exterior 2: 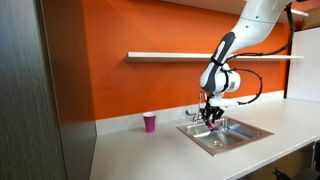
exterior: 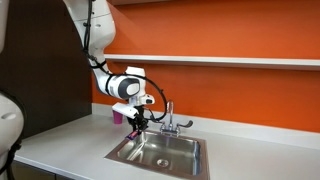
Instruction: Place the protein bar in the sink
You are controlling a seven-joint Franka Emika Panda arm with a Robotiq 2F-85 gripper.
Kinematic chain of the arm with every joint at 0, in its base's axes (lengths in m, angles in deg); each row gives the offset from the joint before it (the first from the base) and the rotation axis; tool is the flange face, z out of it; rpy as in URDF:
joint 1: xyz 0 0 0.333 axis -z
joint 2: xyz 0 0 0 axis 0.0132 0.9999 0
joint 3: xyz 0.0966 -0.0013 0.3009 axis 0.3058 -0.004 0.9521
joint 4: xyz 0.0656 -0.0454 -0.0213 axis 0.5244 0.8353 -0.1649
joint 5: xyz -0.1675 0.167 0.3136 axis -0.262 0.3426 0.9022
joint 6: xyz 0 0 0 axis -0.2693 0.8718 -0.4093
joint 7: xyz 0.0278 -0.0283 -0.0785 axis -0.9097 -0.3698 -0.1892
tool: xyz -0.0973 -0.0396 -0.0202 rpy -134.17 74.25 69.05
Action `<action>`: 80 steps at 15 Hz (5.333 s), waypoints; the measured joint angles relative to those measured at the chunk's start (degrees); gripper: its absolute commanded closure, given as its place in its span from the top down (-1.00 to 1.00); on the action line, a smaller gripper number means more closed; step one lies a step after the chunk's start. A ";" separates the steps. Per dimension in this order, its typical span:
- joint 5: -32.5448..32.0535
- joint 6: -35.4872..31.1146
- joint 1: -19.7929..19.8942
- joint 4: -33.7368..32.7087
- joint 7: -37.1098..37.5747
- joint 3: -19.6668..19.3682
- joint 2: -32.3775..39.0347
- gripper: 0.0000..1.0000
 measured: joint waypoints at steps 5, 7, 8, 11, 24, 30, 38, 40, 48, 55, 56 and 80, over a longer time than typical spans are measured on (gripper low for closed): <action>2.16 -2.69 2.70 -0.09 -0.14 -0.60 2.39 -0.80; 2.55 -3.21 3.34 -0.78 -0.14 -0.61 4.15 -0.80; 2.80 -3.38 3.60 -1.32 -0.14 -0.61 5.20 -0.80; 3.41 -3.49 4.33 -3.57 -0.14 -0.46 8.81 -0.80; 3.62 -3.76 7.35 -13.70 -0.14 2.34 22.76 -0.80; 3.62 -3.76 7.37 -15.50 -0.14 2.95 26.16 -0.80; 3.62 -3.76 7.37 -15.92 -0.14 3.19 28.01 -0.80; 3.62 -3.76 7.37 -15.94 -0.14 3.19 28.24 -0.80; 3.61 -3.76 7.37 -16.10 -0.14 3.19 29.40 -0.80; 3.60 -3.76 7.37 -16.46 -0.14 3.19 30.01 -0.80; 3.60 -3.76 7.37 -16.47 -0.14 3.19 30.05 -0.80; 3.55 -3.68 5.94 -16.02 1.25 2.61 21.52 1.00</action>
